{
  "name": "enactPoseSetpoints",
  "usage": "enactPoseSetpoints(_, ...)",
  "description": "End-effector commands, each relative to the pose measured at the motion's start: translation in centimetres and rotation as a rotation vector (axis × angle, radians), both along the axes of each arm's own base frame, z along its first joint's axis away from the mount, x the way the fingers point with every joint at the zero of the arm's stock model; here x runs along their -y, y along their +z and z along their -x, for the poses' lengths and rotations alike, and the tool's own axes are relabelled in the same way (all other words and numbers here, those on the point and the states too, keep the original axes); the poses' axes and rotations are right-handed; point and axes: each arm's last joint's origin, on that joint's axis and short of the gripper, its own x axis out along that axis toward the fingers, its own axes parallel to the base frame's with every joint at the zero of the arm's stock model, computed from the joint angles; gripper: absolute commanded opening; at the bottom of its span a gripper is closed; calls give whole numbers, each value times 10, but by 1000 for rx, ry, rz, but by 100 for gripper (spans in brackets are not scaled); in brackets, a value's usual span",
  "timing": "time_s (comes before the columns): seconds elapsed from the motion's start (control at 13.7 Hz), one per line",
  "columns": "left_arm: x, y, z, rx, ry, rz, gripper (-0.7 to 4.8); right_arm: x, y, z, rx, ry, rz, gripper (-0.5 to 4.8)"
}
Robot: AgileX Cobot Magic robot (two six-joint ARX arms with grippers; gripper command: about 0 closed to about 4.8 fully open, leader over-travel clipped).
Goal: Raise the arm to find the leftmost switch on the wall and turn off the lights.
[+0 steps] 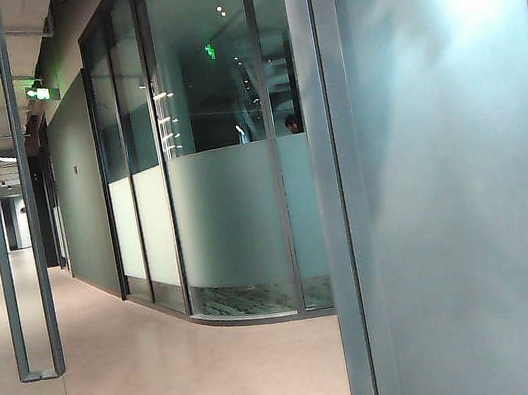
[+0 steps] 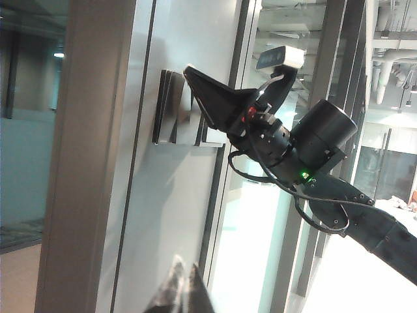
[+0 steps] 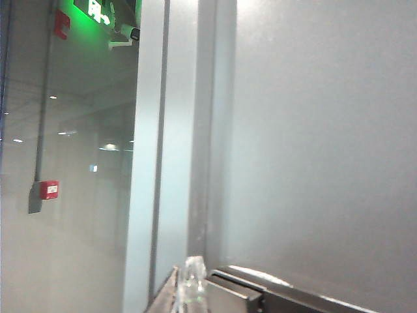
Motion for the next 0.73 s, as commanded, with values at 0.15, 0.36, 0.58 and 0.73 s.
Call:
enactPoseSetpoints(0.15, -1, 4, 3, 32, -3, 8, -5, 0, -5, -7, -50, -43, -22, -1)
enactPoseSetpoints(0.36, -1, 4, 3, 35, -3, 8, -5, -2, -4, -4, -48, -18, -14, -1)
enactPoseSetpoints(0.58, -1, 4, 3, 35, -3, 8, -5, -10, -2, 3, -73, -4, -16, -1)
enactPoseSetpoints(0.73, -2, 5, 5, 38, -3, 9, -5, -15, -1, 10, -101, -47, -46, -1)
